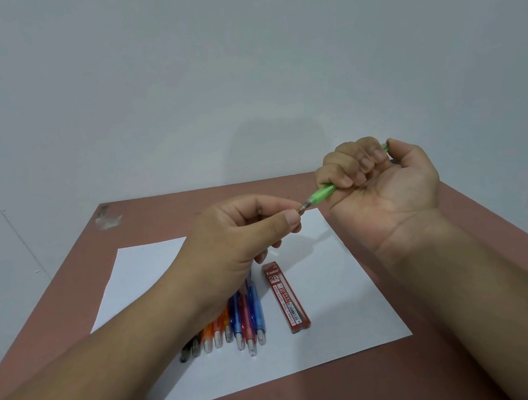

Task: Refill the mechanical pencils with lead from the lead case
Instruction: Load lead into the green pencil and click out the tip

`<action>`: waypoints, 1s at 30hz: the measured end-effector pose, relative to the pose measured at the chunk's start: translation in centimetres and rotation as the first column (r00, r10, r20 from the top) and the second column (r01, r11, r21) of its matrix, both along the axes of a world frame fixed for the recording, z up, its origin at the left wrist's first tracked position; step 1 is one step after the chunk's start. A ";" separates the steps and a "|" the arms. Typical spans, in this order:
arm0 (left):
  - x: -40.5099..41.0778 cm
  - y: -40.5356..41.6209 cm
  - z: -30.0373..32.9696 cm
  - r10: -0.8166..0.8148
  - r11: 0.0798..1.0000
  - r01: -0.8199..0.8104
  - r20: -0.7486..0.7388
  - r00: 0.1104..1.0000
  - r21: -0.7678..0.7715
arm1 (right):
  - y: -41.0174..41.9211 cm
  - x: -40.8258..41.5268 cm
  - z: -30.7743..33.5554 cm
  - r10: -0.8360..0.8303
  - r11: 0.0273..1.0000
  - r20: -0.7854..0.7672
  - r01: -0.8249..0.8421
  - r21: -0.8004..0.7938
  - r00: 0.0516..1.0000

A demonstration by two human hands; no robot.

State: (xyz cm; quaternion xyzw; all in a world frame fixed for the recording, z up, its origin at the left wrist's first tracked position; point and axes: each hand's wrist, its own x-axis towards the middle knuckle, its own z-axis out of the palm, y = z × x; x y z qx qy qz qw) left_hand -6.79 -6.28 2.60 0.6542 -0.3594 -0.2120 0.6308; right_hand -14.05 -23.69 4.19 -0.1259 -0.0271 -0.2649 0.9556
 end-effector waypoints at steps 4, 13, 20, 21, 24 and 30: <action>0.1 0.0 -0.1 0.006 1.000 -0.006 0.009 1.000 -0.005 | 0.0 0.0 0.0 0.002 1.000 -0.001 -0.002 -0.001 1.000; 0.1 -0.1 -0.2 0.030 0.999 -0.030 0.017 0.999 -0.016 | 0.2 0.1 -0.1 0.013 1.000 0.010 -0.013 -0.014 1.000; 0.4 -0.2 -0.4 0.072 0.997 -0.072 0.033 0.997 0.005 | 0.3 0.6 -0.4 -0.014 0.990 -0.013 0.012 -0.137 1.000; 0.5 -0.2 -0.5 0.079 0.997 -0.080 0.041 0.996 0.017 | 0.3 0.8 -0.4 -0.030 0.984 -0.035 0.023 -0.176 0.999; 0.9 -0.2 -0.6 0.103 0.992 -0.108 0.083 0.991 0.060 | 0.2 1.4 -0.7 -0.058 0.963 -0.143 0.018 -0.269 0.988; 1.1 -0.1 -0.9 0.144 0.979 -0.164 0.159 0.977 0.121 | 0.0 2.3 -1.7 -0.263 0.817 -0.324 0.032 -0.576 0.909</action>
